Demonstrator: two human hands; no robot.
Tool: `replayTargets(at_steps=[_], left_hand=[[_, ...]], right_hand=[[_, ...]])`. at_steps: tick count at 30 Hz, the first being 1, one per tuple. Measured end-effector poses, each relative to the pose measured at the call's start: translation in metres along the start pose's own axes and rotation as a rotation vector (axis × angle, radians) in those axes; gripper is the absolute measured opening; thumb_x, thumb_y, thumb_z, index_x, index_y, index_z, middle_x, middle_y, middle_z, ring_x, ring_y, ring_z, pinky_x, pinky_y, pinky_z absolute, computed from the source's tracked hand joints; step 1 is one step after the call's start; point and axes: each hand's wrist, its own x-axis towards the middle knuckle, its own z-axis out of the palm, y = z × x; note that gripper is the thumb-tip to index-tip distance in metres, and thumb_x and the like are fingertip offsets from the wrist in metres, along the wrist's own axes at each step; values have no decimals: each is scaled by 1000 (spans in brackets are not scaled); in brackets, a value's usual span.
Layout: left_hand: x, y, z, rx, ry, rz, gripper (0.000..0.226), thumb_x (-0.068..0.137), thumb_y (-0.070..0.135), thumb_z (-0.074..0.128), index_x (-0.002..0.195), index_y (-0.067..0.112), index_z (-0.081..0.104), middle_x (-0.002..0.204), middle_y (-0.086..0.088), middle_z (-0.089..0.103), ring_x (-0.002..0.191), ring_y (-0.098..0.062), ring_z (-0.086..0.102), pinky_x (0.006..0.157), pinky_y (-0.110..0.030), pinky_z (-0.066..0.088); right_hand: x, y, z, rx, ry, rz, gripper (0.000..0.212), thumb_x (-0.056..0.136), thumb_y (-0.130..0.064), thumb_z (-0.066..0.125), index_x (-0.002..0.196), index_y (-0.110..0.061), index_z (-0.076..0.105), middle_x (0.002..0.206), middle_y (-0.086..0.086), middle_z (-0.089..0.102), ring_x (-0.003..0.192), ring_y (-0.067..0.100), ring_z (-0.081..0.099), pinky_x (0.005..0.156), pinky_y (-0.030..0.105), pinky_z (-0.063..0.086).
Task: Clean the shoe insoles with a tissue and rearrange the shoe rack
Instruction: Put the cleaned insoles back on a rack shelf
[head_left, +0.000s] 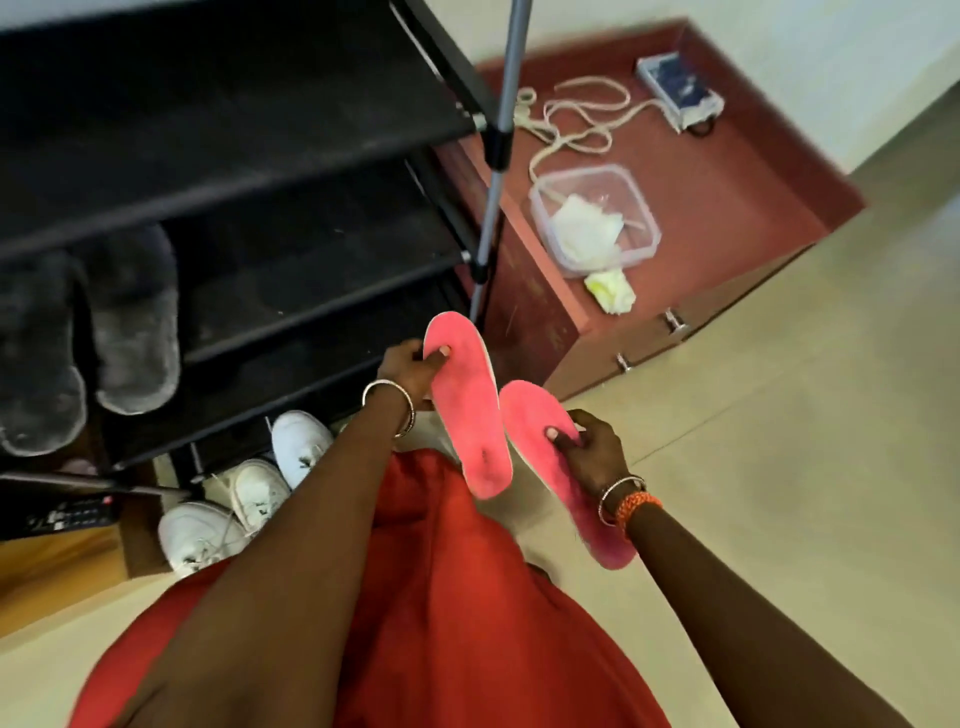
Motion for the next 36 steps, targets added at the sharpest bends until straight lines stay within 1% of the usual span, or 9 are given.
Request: replayTargets(at_steps=[8, 11, 13, 14, 18, 20, 25, 32, 36], left_hand=[[-62, 47, -56, -225, 96, 92, 16, 91, 29, 60, 85, 15, 53, 75, -2, 56, 64, -17, 57, 39, -23, 52], [-75, 63, -80, -290, 146, 105, 19, 91, 27, 60, 78, 17, 51, 76, -3, 56, 64, -18, 57, 39, -26, 52], [-82, 67, -91, -292, 187, 114, 16, 91, 26, 60, 81, 16, 52, 75, -4, 57, 63, -18, 57, 39, -26, 52], [-84, 68, -95, -286, 205, 117, 15, 91, 26, 60, 83, 15, 53, 75, -4, 57, 62, -18, 57, 39, -27, 52], [-84, 62, -101, -243, 306, 137, 16, 89, 24, 62, 78, 14, 58, 70, -2, 54, 65, -20, 52, 54, -27, 49], [-85, 56, -101, -230, 370, 145, 21, 89, 24, 62, 91, 3, 64, 71, -5, 57, 67, -18, 48, 59, -27, 45], [-88, 45, -106, -218, 539, 99, 25, 89, 24, 60, 100, 3, 66, 103, -19, 67, 89, -30, 59, 76, -28, 43], [-89, 54, -117, -321, 777, 83, 31, 93, 26, 53, 99, -4, 61, 105, -24, 64, 99, -36, 58, 76, -30, 35], [-84, 66, -121, -393, 733, 161, 30, 94, 24, 53, 71, 6, 49, 73, -13, 57, 66, -24, 50, 68, -34, 39]], right_hand=[[-22, -68, 5, -10, -60, 5, 21, 92, -12, 52, 92, 7, 59, 90, 18, 61, 82, 23, 51, 67, 27, 35], [-26, -85, 16, 64, -220, 73, 57, 89, -51, 48, 110, 1, 63, 110, 19, 63, 103, 29, 58, 90, 35, 44], [-8, -75, 30, 160, -349, 156, 94, 62, -85, 50, 121, -13, 61, 122, 15, 62, 113, 31, 58, 100, 44, 44], [-3, -75, 36, 223, -423, 159, 94, 57, -87, 54, 120, -17, 62, 120, 12, 64, 112, 30, 59, 100, 45, 44], [-48, -139, 37, 261, -595, 131, 67, 55, -72, 71, 96, -18, 72, 99, 11, 69, 90, 30, 63, 84, 40, 48], [-58, -152, 41, 283, -664, 85, 46, 74, -55, 68, 99, -17, 72, 101, 11, 70, 89, 28, 64, 88, 41, 49], [-60, -153, 54, 308, -763, 117, 23, 88, -41, 59, 98, -24, 70, 94, -3, 70, 81, 13, 64, 85, 30, 48], [-55, -157, 60, 288, -509, 49, 26, 94, -12, 45, 80, -11, 67, 66, 3, 68, 57, 17, 61, 61, 27, 48], [-45, -150, 57, 346, -408, 32, 32, 93, 0, 41, 76, -10, 65, 61, 0, 67, 53, 14, 60, 56, 24, 49]])
